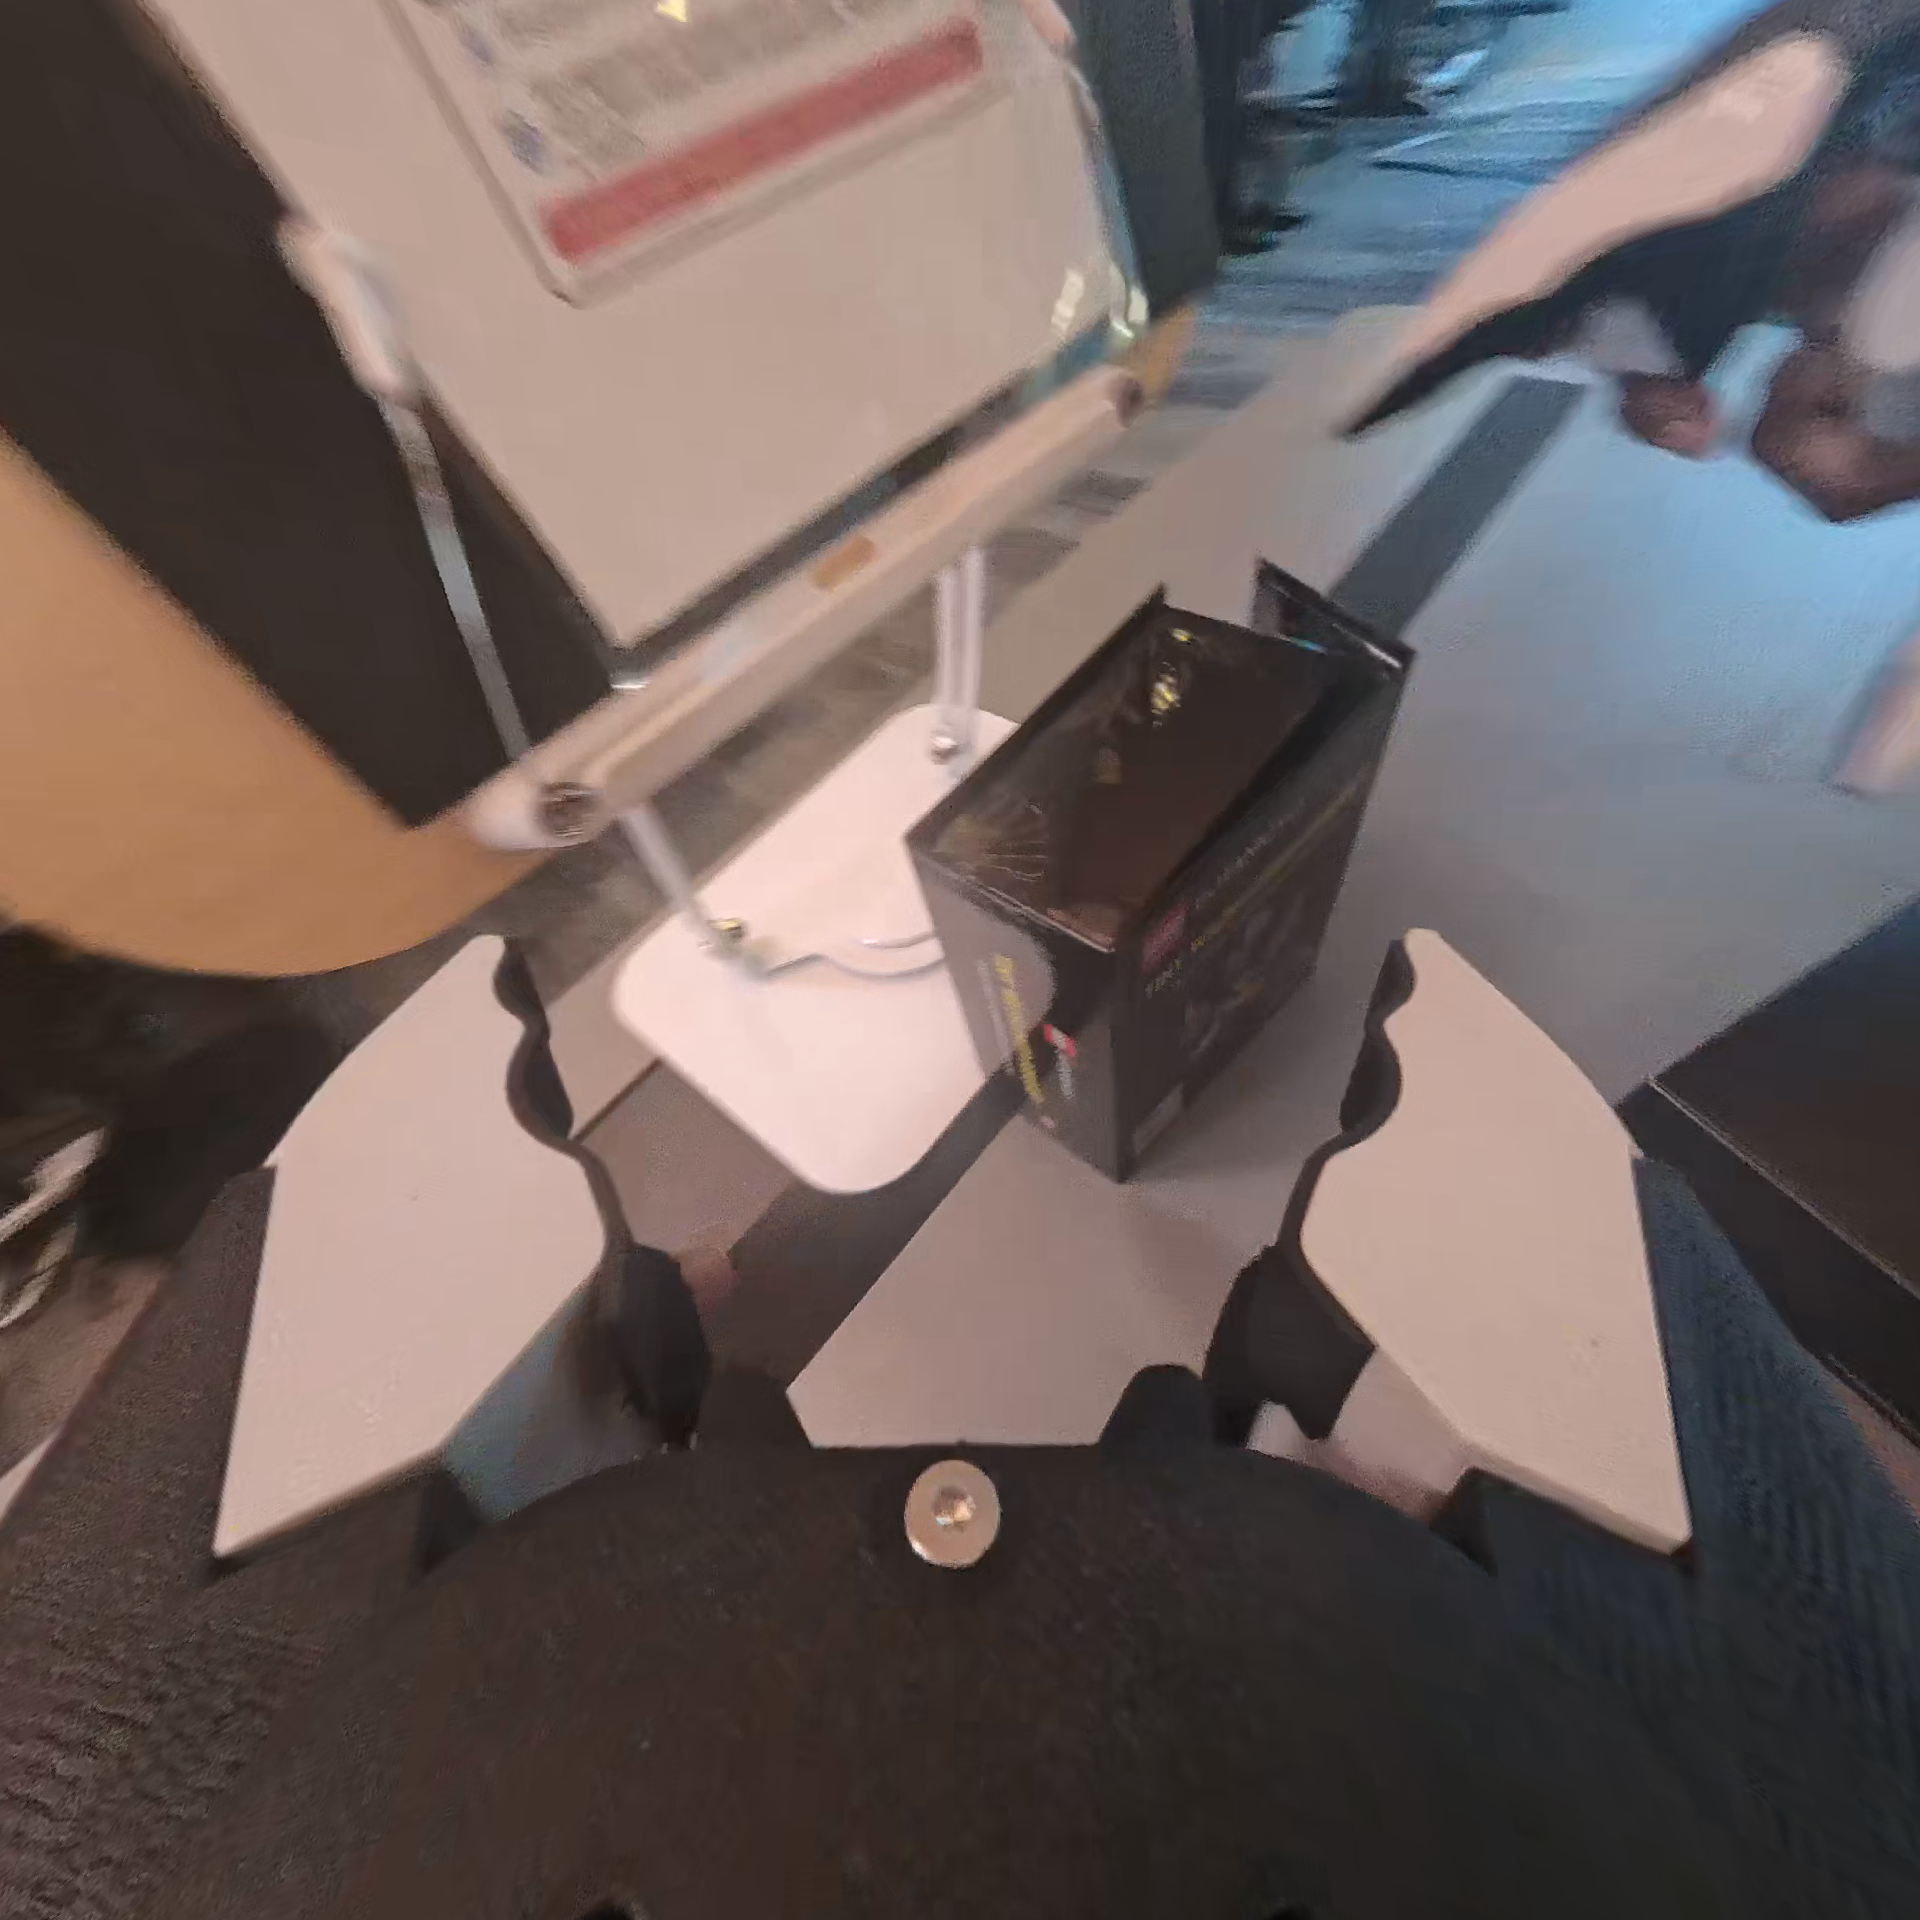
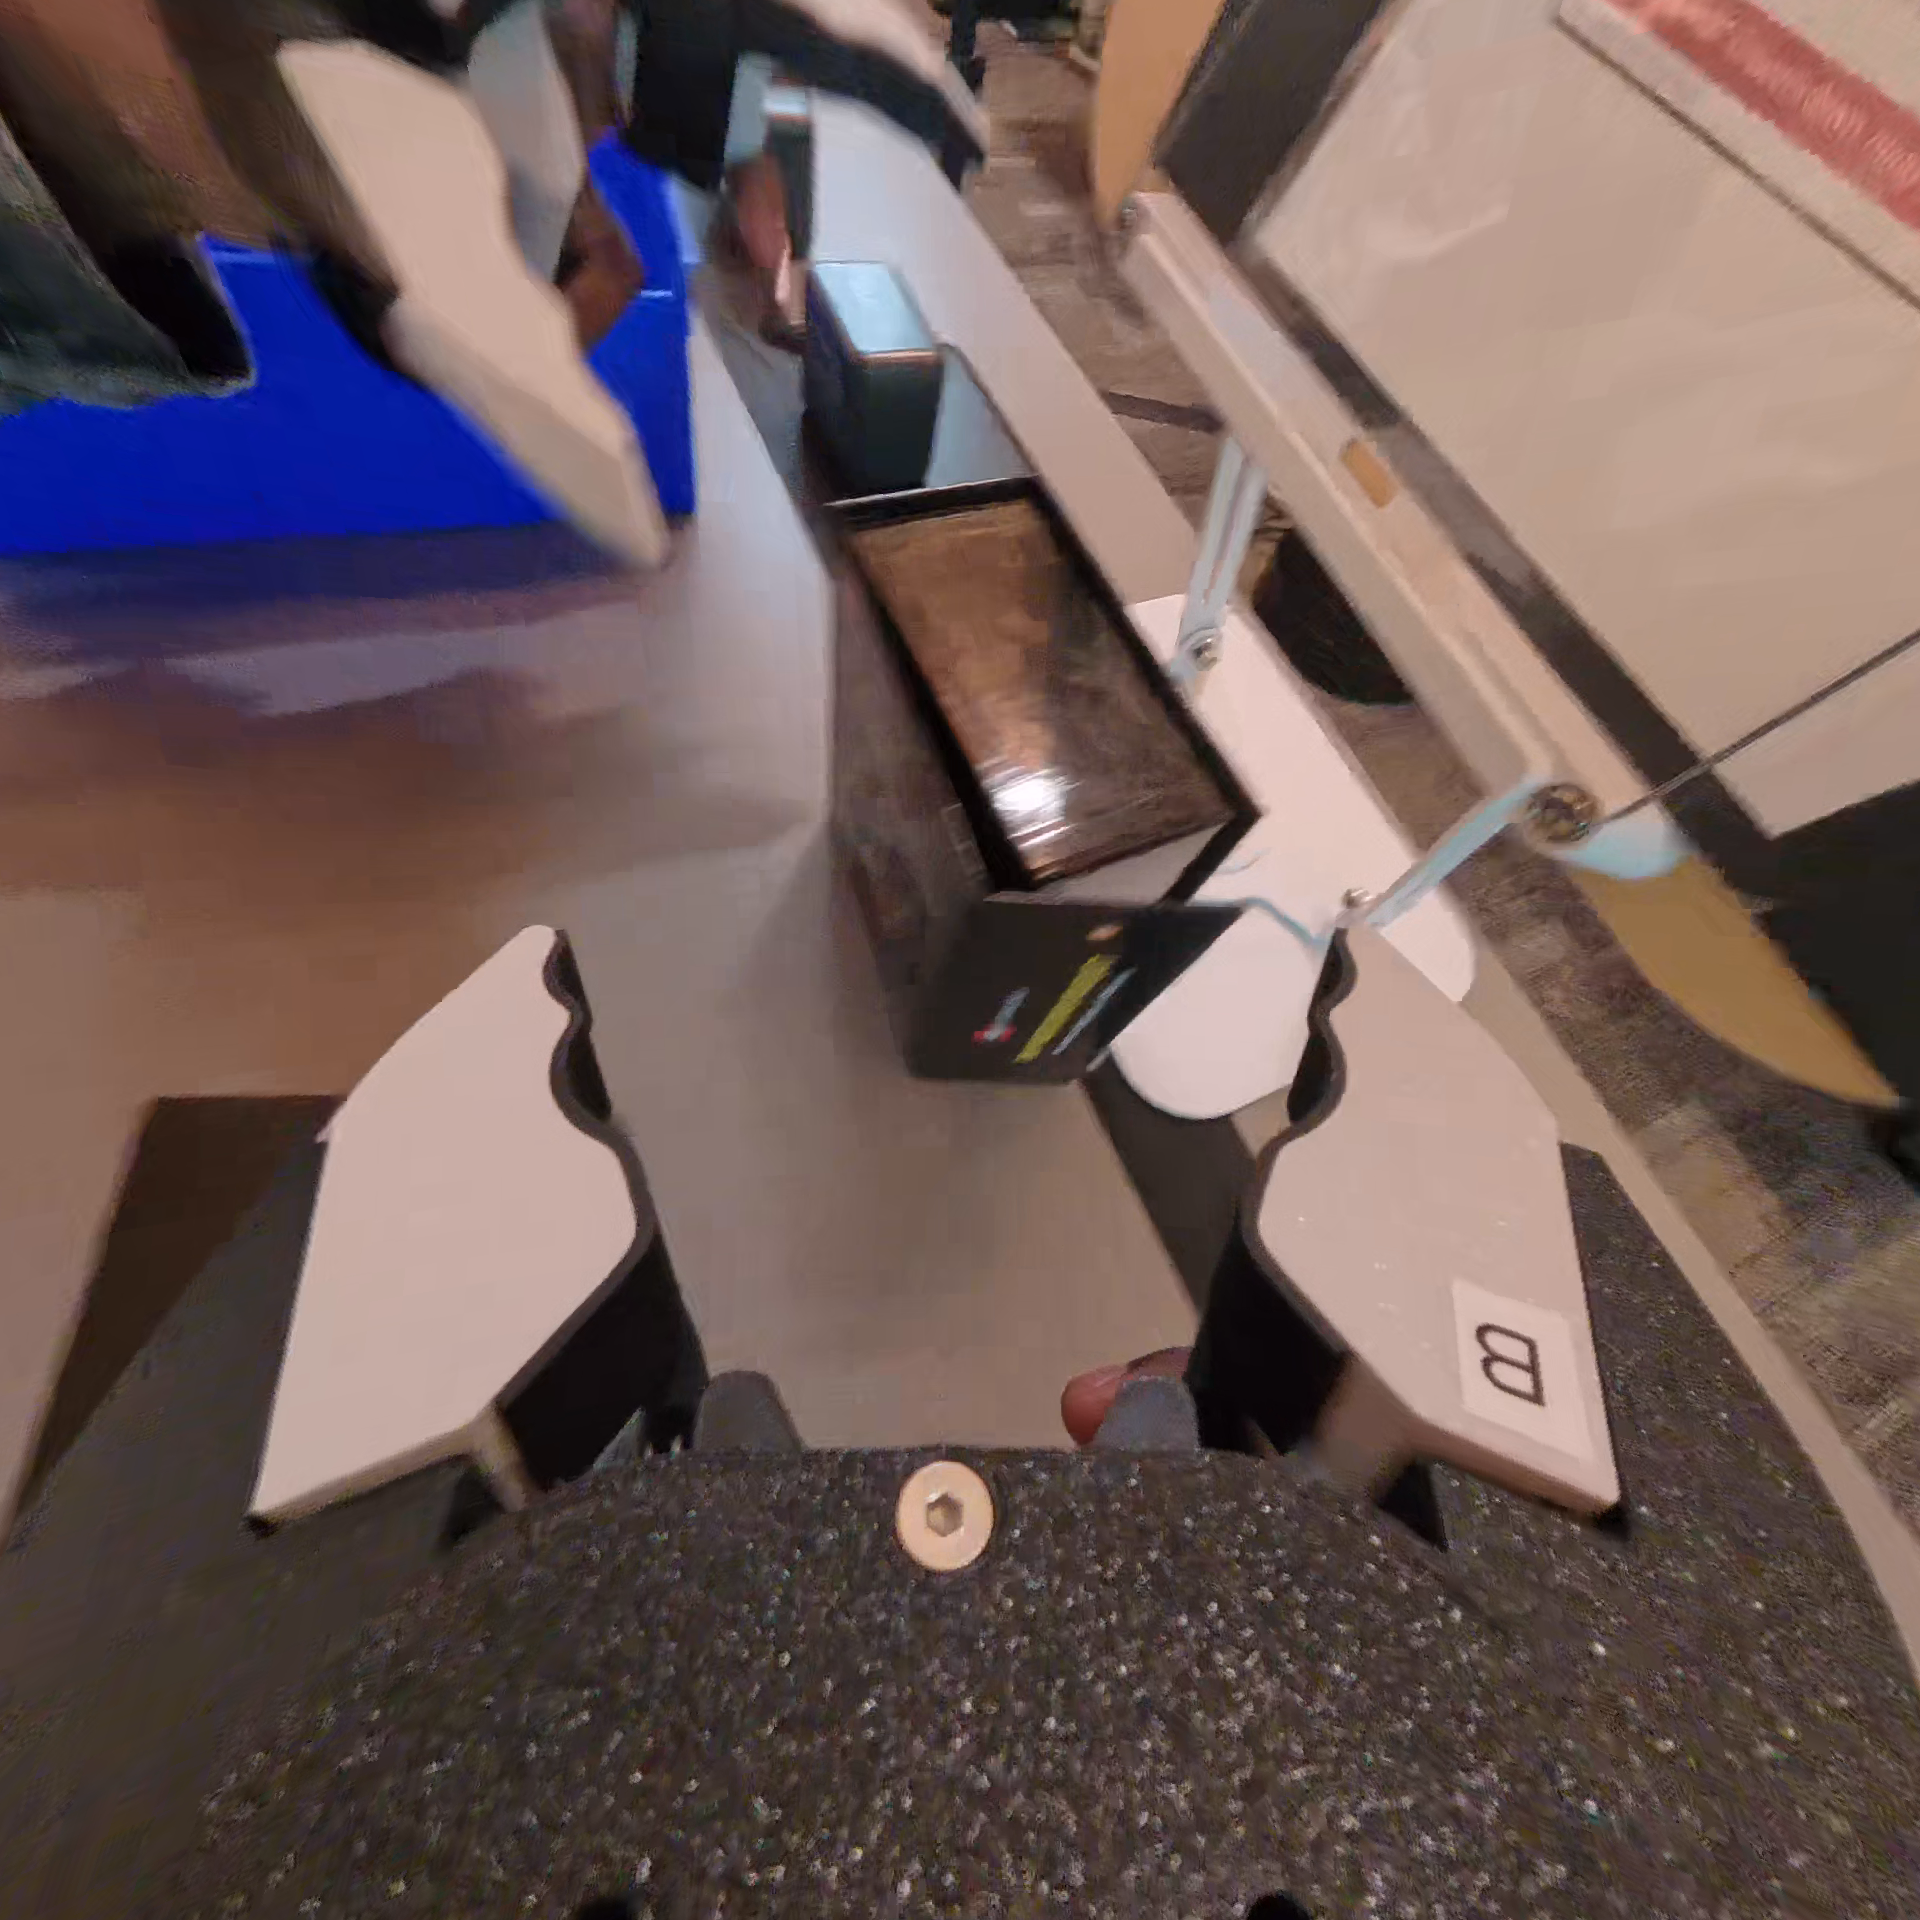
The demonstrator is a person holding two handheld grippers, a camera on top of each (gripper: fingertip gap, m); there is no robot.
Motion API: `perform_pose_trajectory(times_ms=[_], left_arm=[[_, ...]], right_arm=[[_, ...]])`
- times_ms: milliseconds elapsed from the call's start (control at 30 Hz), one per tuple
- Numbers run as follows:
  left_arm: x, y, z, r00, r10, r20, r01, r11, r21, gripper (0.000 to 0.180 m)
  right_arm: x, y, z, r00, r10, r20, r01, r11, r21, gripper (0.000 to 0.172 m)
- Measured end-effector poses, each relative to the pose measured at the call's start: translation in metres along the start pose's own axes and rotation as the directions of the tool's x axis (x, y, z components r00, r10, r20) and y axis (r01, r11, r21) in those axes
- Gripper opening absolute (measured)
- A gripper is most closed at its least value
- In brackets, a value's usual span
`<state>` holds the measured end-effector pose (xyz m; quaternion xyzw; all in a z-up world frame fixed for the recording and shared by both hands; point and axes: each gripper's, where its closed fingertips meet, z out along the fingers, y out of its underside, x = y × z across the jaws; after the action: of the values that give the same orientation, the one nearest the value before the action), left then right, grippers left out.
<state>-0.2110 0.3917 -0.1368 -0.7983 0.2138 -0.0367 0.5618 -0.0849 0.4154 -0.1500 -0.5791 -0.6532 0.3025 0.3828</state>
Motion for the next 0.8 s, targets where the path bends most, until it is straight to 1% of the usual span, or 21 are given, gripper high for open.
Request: perform_pose_trajectory(times_ms=[33,67,100,133,167,200,267,300,333,400,433,467,500,533,567,633,700,800], left_arm=[[-0.002,-0.007,-0.014,0.998,-0.016,0.068,0.015,1.0,0.014,0.144],[0.001,-0.016,-0.028,0.994,-0.047,0.101,0.042,0.998,0.046,0.144],[0.013,-0.024,-0.042,0.993,-0.078,0.091,0.071,0.994,0.078,0.144],[0.029,-0.033,-0.054,0.993,-0.107,0.052,0.101,0.989,0.104,0.143],[0.052,-0.038,-0.065,0.992,-0.122,-0.019,0.123,0.987,0.106,0.143],[0.077,-0.04,-0.075,0.987,-0.124,-0.104,0.133,0.988,0.082,0.143],[0.124,-0.034,-0.096,0.962,-0.123,-0.243,0.13,0.991,0.014,0.143],[0.146,-0.026,-0.106,0.947,-0.114,-0.299,0.114,0.993,-0.017,0.143],[0.163,-0.016,-0.115,0.939,-0.101,-0.33,0.09,0.995,-0.049,0.142],[0.195,0.014,-0.133,0.923,-0.074,-0.376,0.033,0.993,-0.116,0.142],[0.207,0.031,-0.14,0.919,-0.071,-0.388,0.016,0.99,-0.143,0.142],[0.219,0.045,-0.146,0.914,-0.073,-0.399,0.012,0.988,-0.154,0.142],[0.23,0.058,-0.149,0.909,-0.081,-0.409,0.016,0.987,-0.159,0.141],[0.238,0.073,-0.15,0.909,-0.092,-0.407,0.02,0.984,-0.178,0.141],[0.245,0.089,-0.153,0.908,-0.103,-0.405,0.021,0.979,-0.201,0.141],[0.257,0.107,-0.154,0.906,-0.128,-0.404,0.043,0.976,-0.212,0.14],[0.259,0.118,-0.153,0.918,-0.132,-0.374,0.056,0.976,-0.209,0.138],[0.253,0.126,-0.149,0.928,-0.142,-0.344,0.072,0.975,-0.208,0.133]], right_arm=[[-0.015,0.003,-0.01,1.0,0.004,0.011,-0.004,1.0,-0.011,0.132],[-0.03,0.008,-0.018,0.999,0.02,0.034,-0.019,0.999,-0.034,0.133],[-0.049,0.017,-0.025,0.996,0.043,0.075,-0.038,0.997,-0.069,0.135],[-0.071,0.028,-0.029,0.99,0.071,0.125,-0.056,0.992,-0.117,0.138],[-0.091,0.042,-0.032,0.982,0.093,0.165,-0.063,0.982,-0.178,0.14],[-0.107,0.058,-0.034,0.977,0.104,0.186,-0.057,0.969,-0.242,0.142],[-0.125,0.089,-0.033,0.98,0.101,0.169,-0.036,0.936,-0.35,0.144],[-0.129,0.102,-0.032,0.983,0.1,0.153,-0.034,0.921,-0.388,0.145],[-0.132,0.111,-0.031,0.985,0.109,0.137,-0.043,0.909,-0.414,0.145],[-0.139,0.124,-0.027,0.986,0.12,0.118,-0.055,0.893,-0.446,0.145],[-0.141,0.126,-0.025,0.988,0.107,0.112,-0.046,0.892,-0.45,0.142],[-0.142,0.127,-0.022,0.991,0.091,0.103,-0.035,0.891,-0.453,0.135],[-0.145,0.127,-0.02,0.992,0.074,0.103,-0.019,0.891,-0.453,0.122],[-0.148,0.126,-0.017,0.993,0.055,0.105,-0.003,0.897,-0.441,0.12],[-0.152,0.122,-0.014,0.992,0.048,0.113,0.004,0.906,-0.424,0.12],[-0.166,0.115,-0.009,0.989,0.035,0.141,0.025,0.917,-0.398,0.12],[-0.183,0.109,-0.004,0.987,0.014,0.159,0.049,0.921,-0.385,0.12],[-0.212,0.099,0.002,0.979,-0.013,0.205,0.091,0.922,-0.376,0.12]])
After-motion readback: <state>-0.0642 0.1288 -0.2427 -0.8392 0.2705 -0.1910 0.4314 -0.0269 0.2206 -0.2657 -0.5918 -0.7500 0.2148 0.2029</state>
